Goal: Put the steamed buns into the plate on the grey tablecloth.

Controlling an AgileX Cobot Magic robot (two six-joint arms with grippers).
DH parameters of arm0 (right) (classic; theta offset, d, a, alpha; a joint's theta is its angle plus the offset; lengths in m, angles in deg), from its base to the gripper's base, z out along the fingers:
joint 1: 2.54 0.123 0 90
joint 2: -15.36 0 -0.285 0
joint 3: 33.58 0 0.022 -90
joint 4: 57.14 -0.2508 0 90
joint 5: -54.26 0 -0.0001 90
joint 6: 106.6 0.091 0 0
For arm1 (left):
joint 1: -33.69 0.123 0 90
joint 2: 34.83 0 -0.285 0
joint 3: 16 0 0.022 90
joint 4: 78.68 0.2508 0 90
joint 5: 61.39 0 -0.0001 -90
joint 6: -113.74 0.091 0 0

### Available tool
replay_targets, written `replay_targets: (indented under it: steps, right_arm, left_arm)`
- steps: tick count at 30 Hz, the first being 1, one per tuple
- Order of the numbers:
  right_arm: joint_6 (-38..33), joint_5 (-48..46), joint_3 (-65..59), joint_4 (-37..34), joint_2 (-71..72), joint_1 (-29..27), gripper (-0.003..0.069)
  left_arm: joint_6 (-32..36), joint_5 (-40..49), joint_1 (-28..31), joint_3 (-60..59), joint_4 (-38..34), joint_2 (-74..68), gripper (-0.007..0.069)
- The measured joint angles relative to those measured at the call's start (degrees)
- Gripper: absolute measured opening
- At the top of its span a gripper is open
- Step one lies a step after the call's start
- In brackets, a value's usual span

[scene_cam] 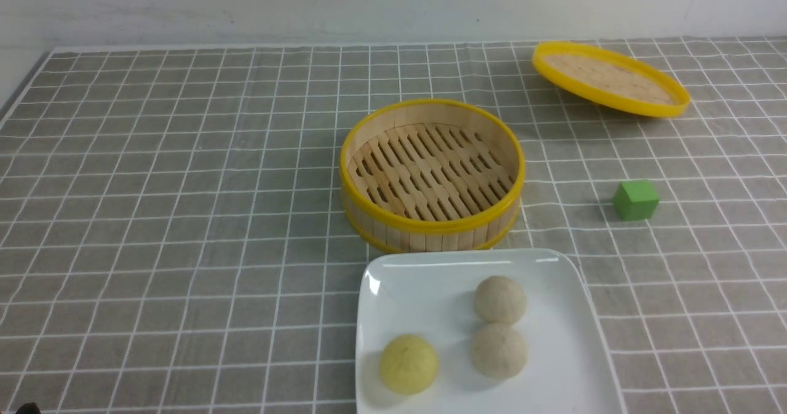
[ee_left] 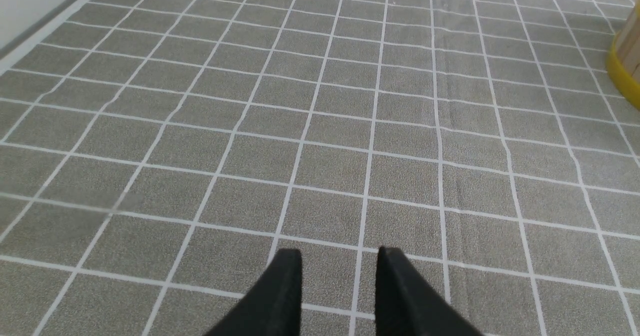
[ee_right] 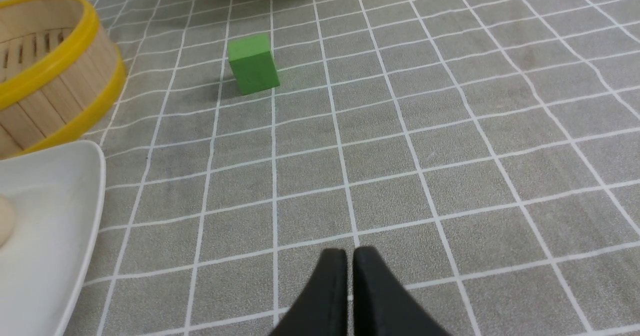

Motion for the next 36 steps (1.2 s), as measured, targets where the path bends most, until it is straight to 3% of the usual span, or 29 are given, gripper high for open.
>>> replay_targets:
  steps: [36]
  right_arm:
    - [0.22,0.00,0.00,0.00,0.00,0.00,0.0046]
  left_arm:
    - [0.00,0.00,0.00,0.00,0.00,0.00,0.0241]
